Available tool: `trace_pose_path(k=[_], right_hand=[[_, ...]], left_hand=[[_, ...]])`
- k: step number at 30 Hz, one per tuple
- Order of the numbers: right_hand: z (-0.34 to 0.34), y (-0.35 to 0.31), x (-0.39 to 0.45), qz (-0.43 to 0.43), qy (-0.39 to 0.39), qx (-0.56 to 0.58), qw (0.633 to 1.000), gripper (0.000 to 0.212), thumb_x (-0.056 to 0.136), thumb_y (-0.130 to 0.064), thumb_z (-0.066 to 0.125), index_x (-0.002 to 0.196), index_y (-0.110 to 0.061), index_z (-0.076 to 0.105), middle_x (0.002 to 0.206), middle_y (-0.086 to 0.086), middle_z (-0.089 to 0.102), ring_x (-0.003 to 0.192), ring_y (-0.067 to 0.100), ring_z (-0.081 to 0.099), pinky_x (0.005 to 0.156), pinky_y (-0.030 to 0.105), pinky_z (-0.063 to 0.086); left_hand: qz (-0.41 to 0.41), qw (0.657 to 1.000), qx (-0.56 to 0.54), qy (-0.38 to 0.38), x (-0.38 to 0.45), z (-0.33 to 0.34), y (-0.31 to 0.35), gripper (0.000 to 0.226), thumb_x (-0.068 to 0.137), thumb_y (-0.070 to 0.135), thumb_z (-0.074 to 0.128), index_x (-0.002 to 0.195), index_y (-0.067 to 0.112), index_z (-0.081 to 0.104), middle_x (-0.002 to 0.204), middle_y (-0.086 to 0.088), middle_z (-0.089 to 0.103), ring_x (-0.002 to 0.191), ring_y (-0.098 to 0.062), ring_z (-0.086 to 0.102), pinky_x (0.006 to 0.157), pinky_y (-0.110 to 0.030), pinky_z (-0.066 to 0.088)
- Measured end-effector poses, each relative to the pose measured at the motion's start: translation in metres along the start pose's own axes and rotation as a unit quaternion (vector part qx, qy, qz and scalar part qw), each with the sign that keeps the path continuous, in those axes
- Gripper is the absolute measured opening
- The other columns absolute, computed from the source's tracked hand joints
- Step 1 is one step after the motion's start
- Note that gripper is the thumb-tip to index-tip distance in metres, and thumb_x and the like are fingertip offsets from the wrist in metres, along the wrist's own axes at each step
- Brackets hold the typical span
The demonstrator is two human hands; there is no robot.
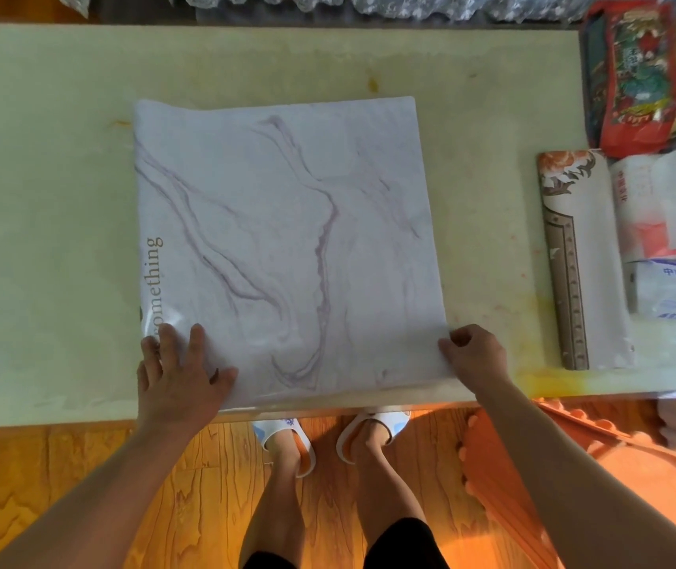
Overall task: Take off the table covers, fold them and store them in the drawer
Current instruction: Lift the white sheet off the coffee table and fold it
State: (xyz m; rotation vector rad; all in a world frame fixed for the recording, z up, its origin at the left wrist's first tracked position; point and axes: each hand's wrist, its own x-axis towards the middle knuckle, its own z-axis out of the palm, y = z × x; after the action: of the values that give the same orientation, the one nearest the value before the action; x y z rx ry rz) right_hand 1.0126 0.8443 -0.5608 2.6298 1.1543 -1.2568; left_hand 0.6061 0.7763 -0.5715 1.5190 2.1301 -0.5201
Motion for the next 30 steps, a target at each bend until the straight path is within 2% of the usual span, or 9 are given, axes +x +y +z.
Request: trace_pose_path(k=[3, 7, 12, 17, 19, 21, 24, 27, 30], right_hand=[[0.006, 0.003, -0.006, 0.015, 0.037, -0.003, 0.999, 0.028, 0.093, -0.029, 0.065, 0.117, -0.014, 0.066, 0.107, 0.005, 0.068, 0.094, 0.022, 0.057, 0.079, 0.034, 0.048], [0.013, 0.009, -0.022, 0.060, 0.049, 0.101, 0.992, 0.043, 0.093, -0.040, 0.064, 0.129, -0.017, 0.056, 0.110, 0.002, 0.065, 0.096, 0.022, 0.061, 0.082, 0.039, 0.053], [0.020, 0.028, -0.052, 0.127, 0.136, 0.219, 0.958, 0.042, 0.093, -0.053, 0.058, 0.116, -0.018, 0.055, 0.105, 0.000, 0.063, 0.093, 0.019, 0.062, 0.082, 0.042, 0.053], [0.057, 0.043, -0.067, 0.187, 0.042, 0.352, 0.916, 0.040, 0.087, -0.043, 0.073, 0.111, -0.012, 0.065, 0.100, 0.007, 0.073, 0.082, 0.019, 0.075, 0.073, 0.041, 0.064], [0.064, 0.042, -0.063, 0.207, 0.063, 0.380, 0.899, 0.037, 0.084, -0.040, 0.076, 0.107, -0.013, 0.069, 0.093, 0.003, 0.076, 0.079, 0.017, 0.075, 0.079, 0.041, 0.063], [0.067, 0.038, -0.061, 0.237, 0.071, 0.454, 0.856, 0.023, 0.088, -0.028, 0.076, 0.102, -0.011, 0.069, 0.087, 0.006, 0.076, 0.075, 0.017, 0.076, 0.078, 0.037, 0.063], [0.066, 0.030, -0.059, 0.280, 0.063, 0.506, 0.813, 0.011, 0.092, -0.018, 0.073, 0.099, -0.011, 0.067, 0.087, 0.009, 0.076, 0.072, 0.017, 0.076, 0.074, 0.033, 0.063], [0.065, 0.030, -0.055, 0.298, 0.072, 0.495, 0.813, 0.008, 0.088, -0.015, 0.074, 0.094, -0.011, 0.071, 0.082, 0.007, 0.075, 0.073, 0.020, 0.074, 0.078, 0.037, 0.062], [0.062, 0.031, -0.052, 0.307, 0.058, 0.490, 0.814, 0.005, 0.086, -0.014, 0.074, 0.090, -0.012, 0.072, 0.078, 0.006, 0.074, 0.075, 0.020, 0.071, 0.083, 0.041, 0.061]], left_hand=[[0.085, 0.994, 0.011, 0.064, -0.009, -0.001, 0.015, 0.075, 0.094, 0.047, 0.055, 0.157, 0.021, 0.023, 0.164, -0.022, 0.007, 0.151, -0.048, 0.008, 0.119, -0.061, 0.027], [0.301, 0.950, 0.047, 0.067, -0.038, 0.009, 0.066, 0.063, 0.104, 0.048, 0.025, 0.163, 0.027, 0.017, 0.169, -0.019, 0.007, 0.155, -0.042, 0.006, 0.121, -0.059, 0.025], [0.391, 0.919, 0.049, 0.034, -0.054, 0.035, 0.130, 0.065, 0.103, 0.051, 0.029, 0.162, 0.033, 0.013, 0.171, -0.011, 0.004, 0.157, -0.036, 0.000, 0.124, -0.057, 0.014], [0.378, 0.921, 0.096, -0.005, -0.051, 0.063, 0.146, 0.069, 0.101, 0.062, 0.009, 0.162, 0.031, 0.016, 0.170, -0.013, 0.010, 0.156, -0.040, 0.003, 0.121, -0.063, 0.018], [0.373, 0.921, 0.111, -0.004, -0.050, 0.067, 0.148, 0.072, 0.099, 0.064, 0.017, 0.162, 0.029, 0.016, 0.170, -0.014, 0.007, 0.156, -0.041, 0.002, 0.121, -0.064, 0.016], [0.375, 0.918, 0.128, 0.007, -0.051, 0.069, 0.148, 0.080, 0.094, 0.064, 0.027, 0.163, 0.029, 0.009, 0.170, -0.014, 0.000, 0.156, -0.042, -0.002, 0.122, -0.064, 0.014], [0.383, 0.913, 0.141, 0.012, -0.051, 0.065, 0.145, 0.083, 0.092, 0.064, 0.025, 0.163, 0.028, 0.006, 0.170, -0.015, -0.001, 0.155, -0.042, -0.003, 0.122, -0.063, 0.014], [0.384, 0.912, 0.147, 0.007, -0.053, 0.060, 0.148, 0.080, 0.092, 0.061, 0.027, 0.163, 0.026, 0.015, 0.169, -0.017, 0.008, 0.155, -0.043, 0.002, 0.121, -0.064, 0.017], [0.384, 0.912, 0.141, 0.016, -0.056, 0.049, 0.154, 0.075, 0.094, 0.051, 0.048, 0.161, 0.025, 0.027, 0.165, -0.020, 0.022, 0.154, -0.045, 0.012, 0.118, -0.065, 0.024]])
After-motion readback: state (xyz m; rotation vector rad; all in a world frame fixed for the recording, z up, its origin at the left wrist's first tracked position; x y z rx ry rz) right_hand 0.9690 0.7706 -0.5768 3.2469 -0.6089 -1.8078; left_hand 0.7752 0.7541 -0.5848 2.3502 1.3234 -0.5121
